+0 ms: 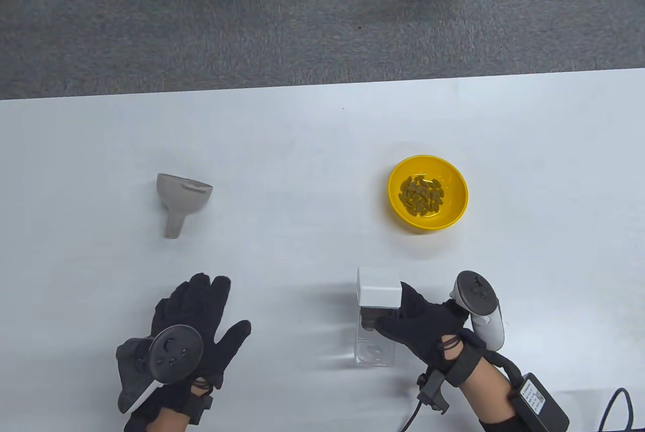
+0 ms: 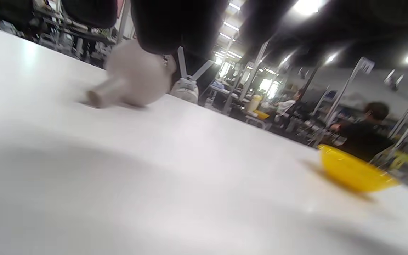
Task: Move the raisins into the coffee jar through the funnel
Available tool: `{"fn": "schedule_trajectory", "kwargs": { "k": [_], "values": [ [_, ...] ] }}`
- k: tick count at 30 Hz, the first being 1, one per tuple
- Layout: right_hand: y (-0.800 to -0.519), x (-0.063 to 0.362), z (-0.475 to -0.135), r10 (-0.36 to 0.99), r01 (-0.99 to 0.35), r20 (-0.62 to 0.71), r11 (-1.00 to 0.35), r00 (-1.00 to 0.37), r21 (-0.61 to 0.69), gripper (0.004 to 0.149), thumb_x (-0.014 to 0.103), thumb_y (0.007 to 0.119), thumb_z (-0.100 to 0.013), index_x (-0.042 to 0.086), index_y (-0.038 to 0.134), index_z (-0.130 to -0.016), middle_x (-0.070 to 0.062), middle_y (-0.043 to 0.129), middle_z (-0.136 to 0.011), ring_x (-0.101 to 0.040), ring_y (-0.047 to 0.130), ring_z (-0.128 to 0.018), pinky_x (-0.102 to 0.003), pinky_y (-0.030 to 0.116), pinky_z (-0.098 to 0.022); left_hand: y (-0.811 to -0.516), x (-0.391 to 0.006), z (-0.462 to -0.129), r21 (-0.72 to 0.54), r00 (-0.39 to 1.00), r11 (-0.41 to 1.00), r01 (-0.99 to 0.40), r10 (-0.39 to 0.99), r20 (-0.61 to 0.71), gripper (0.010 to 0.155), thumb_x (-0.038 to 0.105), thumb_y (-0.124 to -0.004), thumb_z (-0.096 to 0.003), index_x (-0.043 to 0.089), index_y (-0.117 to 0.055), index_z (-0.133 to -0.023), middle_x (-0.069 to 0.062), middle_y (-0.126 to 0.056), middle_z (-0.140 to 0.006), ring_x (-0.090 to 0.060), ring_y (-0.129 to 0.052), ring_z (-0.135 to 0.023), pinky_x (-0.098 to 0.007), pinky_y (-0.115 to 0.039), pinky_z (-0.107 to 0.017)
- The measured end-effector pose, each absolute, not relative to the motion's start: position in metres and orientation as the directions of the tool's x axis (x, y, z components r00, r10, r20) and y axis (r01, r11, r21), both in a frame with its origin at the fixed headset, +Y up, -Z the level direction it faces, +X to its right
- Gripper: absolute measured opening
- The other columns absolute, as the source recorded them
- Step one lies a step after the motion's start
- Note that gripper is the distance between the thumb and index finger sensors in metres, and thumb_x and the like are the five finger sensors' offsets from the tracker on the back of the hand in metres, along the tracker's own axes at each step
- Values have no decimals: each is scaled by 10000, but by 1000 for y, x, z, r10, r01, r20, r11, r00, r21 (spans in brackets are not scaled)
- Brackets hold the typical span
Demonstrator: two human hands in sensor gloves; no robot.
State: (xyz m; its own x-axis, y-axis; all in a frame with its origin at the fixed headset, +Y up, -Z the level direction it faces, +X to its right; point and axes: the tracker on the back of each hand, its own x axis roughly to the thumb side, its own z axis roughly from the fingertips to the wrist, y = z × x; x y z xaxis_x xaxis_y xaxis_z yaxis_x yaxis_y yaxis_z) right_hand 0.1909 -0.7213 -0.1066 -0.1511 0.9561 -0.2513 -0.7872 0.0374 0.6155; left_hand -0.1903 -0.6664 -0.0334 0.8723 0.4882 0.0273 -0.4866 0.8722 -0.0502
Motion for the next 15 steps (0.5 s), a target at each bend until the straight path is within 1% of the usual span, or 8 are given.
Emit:
{"fn": "schedule_trajectory", "kwargs": {
  "k": [3, 5, 6, 7, 8, 11, 13, 15],
  "values": [
    [-720, 189, -104, 959, -777, -239, 36, -149, 628, 926, 646, 946, -367, 107, 536, -998, -209, 755, -977, -445, 835, -841, -627, 674, -645, -654, -162, -49, -121, 742, 749, -651, 662, 102, 846, 820, -642, -416, 377, -484, -1119, -64, -578, -1215, -416, -662, -1063, -665, -556, -753],
    [-719, 188, -102, 960, -773, -237, 38, -147, 633, 927, 645, 948, -365, 107, 537, -998, -209, 755, -978, -445, 834, -842, -628, 672, -646, -654, -136, -62, -247, 523, 541, -804, 841, 137, 847, 805, -679, -434, 367, -466, -1127, -75, -555, -1220, -418, -646, -1069, -668, -548, -753],
    [-719, 187, -102, 961, -769, -233, 37, -147, 638, 926, 644, 950, -365, 108, 539, -998, -208, 755, -978, -445, 834, -843, -628, 674, -646, -655, -127, -66, -283, 447, 467, -838, 884, 136, 854, 797, -707, -438, 363, -456, -1131, -81, -539, -1226, -423, -631, -1074, -673, -538, -756],
    [-719, 186, -101, 962, -764, -228, 35, -149, 645, 925, 643, 951, -364, 108, 540, -998, -208, 755, -979, -444, 835, -843, -630, 671, -647, -656, -114, -72, -328, 369, 394, -859, 919, 139, 855, 792, -722, -449, 365, -443, -1135, -84, -524, -1231, -426, -617, -1081, -677, -531, -758],
    [-718, 184, -100, 964, -757, -219, 31, -149, 653, 925, 644, 951, -364, 109, 540, -998, -205, 756, -979, -444, 835, -844, -630, 672, -647, -658, -102, -77, -367, 336, 365, -856, 931, 141, 864, 793, -724, -457, 366, -419, -1142, -80, -501, -1239, -424, -597, -1090, -673, -526, -762],
    [-718, 181, -98, 968, -744, -207, 34, -142, 667, 925, 639, 956, -361, 111, 543, -998, -204, 758, -980, -445, 836, -845, -631, 671, -648, -668, -77, -89, -439, 327, 360, -823, 933, 152, 902, 815, -730, -458, 375, -353, -1149, -70, -467, -1252, -414, -576, -1104, -664, -521, -774],
    [-718, 178, -96, 969, -732, -200, 32, -143, 680, 925, 638, 958, -361, 111, 544, -999, -204, 758, -981, -443, 836, -846, -632, 671, -648, -678, -64, -92, -484, 270, 300, -822, 954, 133, 914, 799, -765, -461, 363, -348, -1148, -64, -511, -1234, -402, -605, -1088, -654, -527, -777],
    [-719, 176, -95, 967, -730, -198, 21, -158, 683, 922, 635, 959, -361, 111, 546, -998, -205, 759, -980, -444, 838, -841, -632, 670, -649, -685, -56, -93, -504, 246, 284, -816, 959, 143, 909, 780, -803, -456, 358, -382, -1143, -43, -593, -1200, -390, -643, -1066, -648, -539, -774]
  ]
}}
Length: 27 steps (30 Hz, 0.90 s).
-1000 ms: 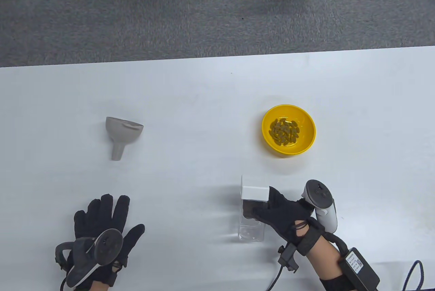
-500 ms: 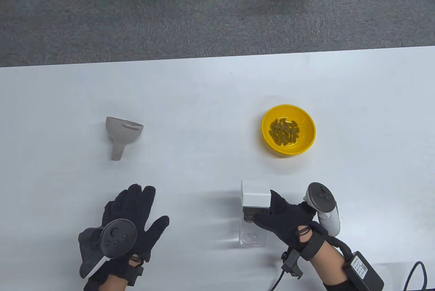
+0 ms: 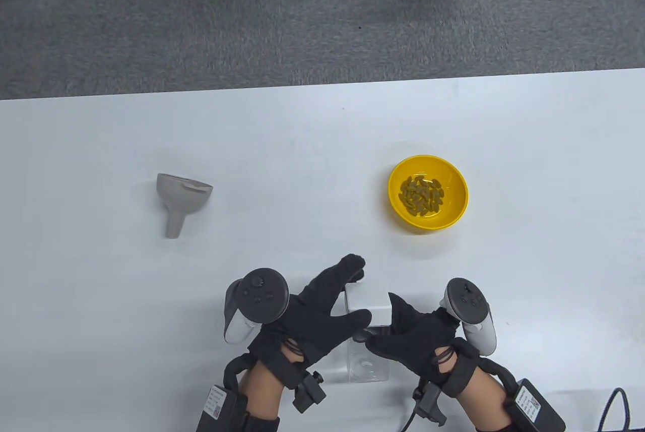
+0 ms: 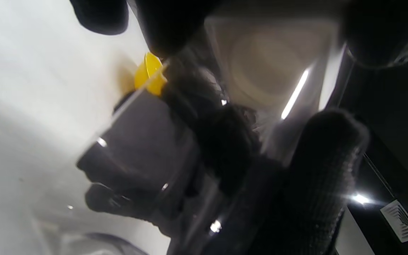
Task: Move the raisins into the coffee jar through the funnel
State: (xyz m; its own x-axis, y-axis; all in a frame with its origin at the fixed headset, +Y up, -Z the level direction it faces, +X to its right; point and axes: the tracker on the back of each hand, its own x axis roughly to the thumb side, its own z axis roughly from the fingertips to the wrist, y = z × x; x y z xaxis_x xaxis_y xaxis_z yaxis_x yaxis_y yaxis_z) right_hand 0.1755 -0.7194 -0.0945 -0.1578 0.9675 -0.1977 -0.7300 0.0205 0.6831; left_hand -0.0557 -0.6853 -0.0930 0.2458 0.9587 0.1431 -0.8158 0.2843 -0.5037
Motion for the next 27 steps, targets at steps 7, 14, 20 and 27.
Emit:
{"fn": "schedule_trajectory", "kwargs": {
  "k": [7, 14, 20, 27],
  "values": [
    [-722, 169, -95, 957, -744, -143, -96, -251, 661, 933, 567, 1048, -325, 122, 557, -981, -180, 776, -956, -420, 859, -826, -613, 691, -649, -693, -59, -91, -391, 228, 274, -879, 960, 162, 819, 711, -933, -430, 345, -606, -1086, -53, -774, -1072, -359, -780, -987, -612, -612, -761],
    [-717, 163, -94, 957, -782, -95, -164, -273, 601, 920, 565, 1068, -310, 130, 582, -959, -158, 806, -921, -399, 889, -788, -594, 730, -627, -685, -64, -84, -268, 284, 318, -909, 945, 160, 755, 727, -961, -390, 384, -726, -1020, -36, -855, -1044, -334, -861, -971, -598, -658, -746],
    [-716, 164, -90, 956, -807, -50, -215, -289, 550, 928, 576, 1068, -305, 138, 576, -959, -150, 806, -910, -392, 887, -775, -592, 748, -613, -688, -62, -80, -237, 270, 302, -923, 950, 158, 750, 733, -962, -382, 403, -723, -1011, -21, -850, -1052, -320, -848, -993, -614, -634, -755],
    [-717, 161, -86, 915, -813, -3, -356, -402, 461, 926, 607, 1058, -293, 145, 563, -925, -141, 795, -872, -373, 891, -738, -574, 769, -598, -682, -57, -69, -44, 464, 475, -879, 872, 155, 735, 748, -960, -396, 376, -730, -987, -15, -883, -1001, -319, -897, -934, -560, -675, -746]
  ]
}}
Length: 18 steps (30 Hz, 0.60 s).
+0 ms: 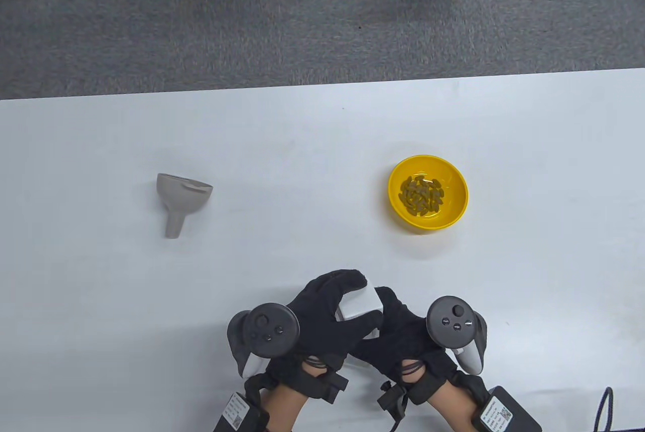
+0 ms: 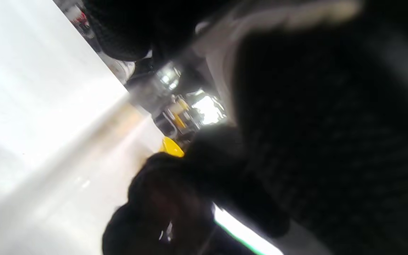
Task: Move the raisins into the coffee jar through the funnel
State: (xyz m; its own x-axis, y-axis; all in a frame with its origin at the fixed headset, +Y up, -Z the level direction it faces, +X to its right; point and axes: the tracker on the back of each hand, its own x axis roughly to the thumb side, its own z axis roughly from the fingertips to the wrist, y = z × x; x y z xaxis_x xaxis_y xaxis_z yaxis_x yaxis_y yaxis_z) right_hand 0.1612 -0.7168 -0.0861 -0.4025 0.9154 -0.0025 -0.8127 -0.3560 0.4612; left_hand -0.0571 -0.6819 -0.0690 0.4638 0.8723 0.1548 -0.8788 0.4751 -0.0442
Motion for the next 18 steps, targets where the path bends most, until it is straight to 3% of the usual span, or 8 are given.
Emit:
{"fn": "schedule_trajectory", "kwargs": {
  "k": [4, 6, 8, 10, 12, 15, 16, 18],
  "values": [
    [-718, 165, -87, 935, -807, -16, -298, -355, 510, 940, 606, 1050, -296, 138, 546, -937, -154, 774, -890, -388, 873, -749, -582, 750, -603, -685, -59, -68, -72, 447, 466, -882, 875, 186, 758, 784, -909, -407, 367, -711, -1009, 3, -877, -1032, -300, -896, -958, -557, -679, -746],
    [-719, 166, -89, 967, -818, -46, -186, -250, 544, 939, 606, 1028, -304, 128, 558, -962, -170, 785, -903, -402, 877, -752, -592, 748, -596, -692, -60, -74, -237, 210, 253, -938, 959, 192, 839, 779, -869, -408, 360, -586, -1078, -47, -761, -1135, -352, -787, -1041, -593, -642, -754],
    [-721, 165, -91, 983, -722, -139, 13, -116, 692, 939, 595, 1000, -343, 119, 533, -1004, -195, 761, -934, -424, 846, -777, -609, 717, -611, -703, -61, -81, -419, -74, -16, -908, 990, 123, 859, 732, -859, -458, 343, -476, -1122, -117, -598, -1211, -414, -637, -1101, -634, -569, -768],
    [-721, 162, -89, 979, -678, -197, 112, -49, 726, 938, 585, 991, -355, 118, 530, -1026, -206, 766, -945, -431, 842, -785, -616, 710, -615, -708, -63, -84, -517, -133, -80, -852, 989, 67, 881, 701, -877, -465, 331, -440, -1134, -125, -566, -1223, -443, -589, -1111, -664, -519, -776],
    [-721, 161, -87, 983, -695, -171, 74, -71, 715, 936, 598, 983, -354, 124, 535, -1026, -195, 776, -946, -421, 857, -786, -606, 722, -613, -709, -64, -86, -563, -85, -13, -826, 991, 101, 866, 734, -849, -475, 338, -450, -1133, -75, -633, -1201, -403, -639, -1100, -649, -543, -777],
    [-720, 161, -86, 980, -726, -176, 50, -98, 686, 932, 593, 986, -360, 121, 531, -1023, -201, 766, -940, -424, 848, -781, -603, 715, -610, -701, -70, -83, -438, -16, 28, -898, 995, 97, 830, 699, -911, -462, 323, -544, -1104, -68, -691, -1146, -384, -688, -1049, -646, -547, -769],
    [-717, 164, -84, 976, -796, -144, -43, -162, 604, 931, 567, 1010, -352, 111, 545, -1019, -216, 767, -931, -441, 838, -773, -618, 699, -607, -696, -71, -80, -364, 69, 106, -926, 991, 113, 812, 669, -950, -440, 313, -601, -1081, -82, -724, -1119, -396, -710, -1025, -651, -545, -765],
    [-713, 166, -83, 937, -824, -3, -307, -351, 476, 932, 592, 1001, -322, 127, 572, -1005, -193, 803, -913, -417, 876, -754, -598, 735, -595, -683, -73, -74, -175, 454, 489, -854, 866, 209, 803, 739, -915, -402, 351, -641, -1049, -31, -798, -1078, -344, -800, -992, -621, -607, -757]
  ]
}}
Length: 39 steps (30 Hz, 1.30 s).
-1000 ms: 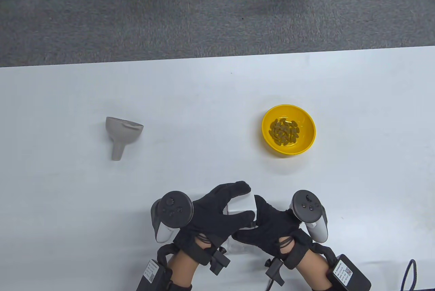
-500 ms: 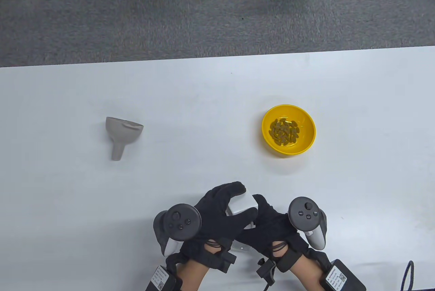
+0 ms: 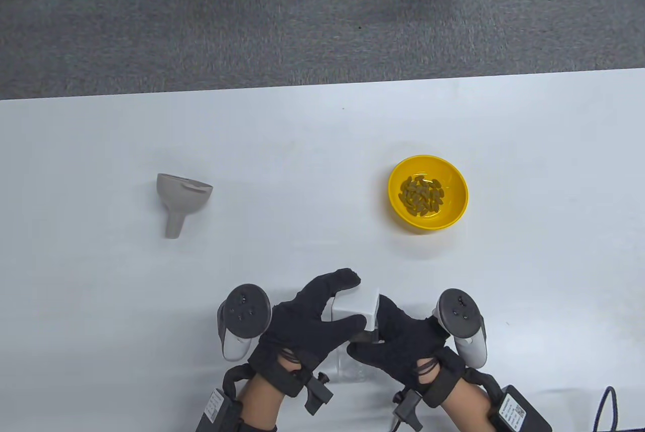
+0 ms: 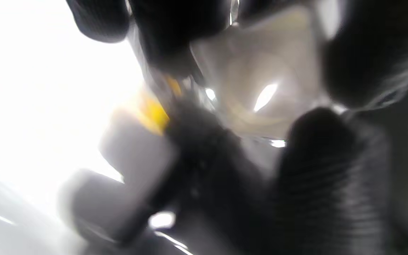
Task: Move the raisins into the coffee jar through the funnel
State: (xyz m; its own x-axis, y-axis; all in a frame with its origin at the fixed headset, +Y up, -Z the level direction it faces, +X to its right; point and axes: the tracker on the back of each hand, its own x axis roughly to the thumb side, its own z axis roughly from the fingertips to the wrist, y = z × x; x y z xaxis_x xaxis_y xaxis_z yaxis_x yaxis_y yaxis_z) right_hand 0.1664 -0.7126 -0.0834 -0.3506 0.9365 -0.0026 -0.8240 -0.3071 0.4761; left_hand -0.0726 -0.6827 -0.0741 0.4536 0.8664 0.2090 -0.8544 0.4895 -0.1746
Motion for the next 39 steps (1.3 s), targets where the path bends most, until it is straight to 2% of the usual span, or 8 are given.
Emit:
{"fn": "schedule_trajectory", "kwargs": {
  "k": [4, 9, 16, 19, 21, 29, 35, 39],
  "values": [
    [-720, 165, -88, 976, -806, -95, -107, -198, 582, 936, 581, 999, -336, 125, 545, -1015, -198, 777, -935, -427, 851, -779, -608, 712, -609, -688, -69, -71, -182, 319, 352, -918, 929, 187, 803, 732, -894, -417, 339, -622, -1062, -25, -787, -1080, -355, -785, -997, -619, -609, -751],
    [-719, 164, -91, 982, -693, -190, 136, -1, 708, 934, 577, 983, -354, 132, 543, -1048, -192, 789, -958, -430, 840, -800, -622, 699, -618, -711, -62, -83, -554, -303, -244, -796, 953, 16, 834, 682, -834, -506, 364, -396, -1141, 48, -554, -1257, -400, -475, -1153, -664, -460, -789],
    [-715, 160, -86, 983, -704, -179, 95, -46, 704, 923, 592, 981, -356, 123, 573, -1038, -191, 811, -928, -414, 868, -768, -600, 723, -602, -704, -61, -84, -565, -178, -108, -818, 982, 69, 817, 727, -863, -479, 381, -476, -1109, -79, -578, -1222, -398, -526, -1109, -688, -436, -778],
    [-709, 169, -85, 931, -837, -14, -320, -364, 444, 920, 592, 996, -329, 123, 614, -1021, -191, 842, -899, -412, 889, -739, -593, 742, -590, -679, -68, -70, -116, 445, 469, -875, 876, 189, 780, 680, -954, -404, 379, -613, -1037, -65, -753, -1109, -373, -737, -996, -650, -548, -764],
    [-715, 168, -89, 942, -830, -45, -269, -332, 489, 920, 602, 986, -320, 134, 612, -1018, -178, 849, -901, -402, 899, -747, -586, 752, -590, -677, -64, -66, -53, 598, 622, -781, 770, 223, 774, 773, -855, -428, 407, -575, -1049, -21, -766, -1100, -318, -786, -983, -600, -620, -754],
    [-713, 169, -94, 984, -715, -176, 99, -35, 692, 929, 594, 986, -353, 131, 578, -1047, -191, 821, -930, -416, 865, -770, -602, 718, -608, -715, -64, -87, -542, -298, -246, -804, 954, 10, 827, 688, -819, -506, 339, -416, -1137, -15, -595, -1223, -423, -549, -1108, -664, -488, -778],
    [-710, 166, -83, 975, -762, -198, 50, -103, 645, 926, 595, 986, -358, 109, 588, -1039, -202, 827, -914, -421, 882, -747, -599, 733, -594, -702, -66, -84, -529, -126, -81, -845, 991, 48, 761, 684, -866, -502, 398, -437, -1061, -117, -570, -1212, -426, -606, -1101, -656, -530, -775],
    [-709, 169, -83, 925, -842, -40, -326, -378, 431, 925, 610, 986, -327, 147, 600, -1028, -170, 836, -907, -400, 883, -749, -581, 739, -596, -674, -66, -69, -87, 564, 583, -808, 808, 170, 758, 750, -861, -420, 426, -530, -1020, -49, -729, -1099, -331, -809, -965, -589, -644, -746]
  ]
}}
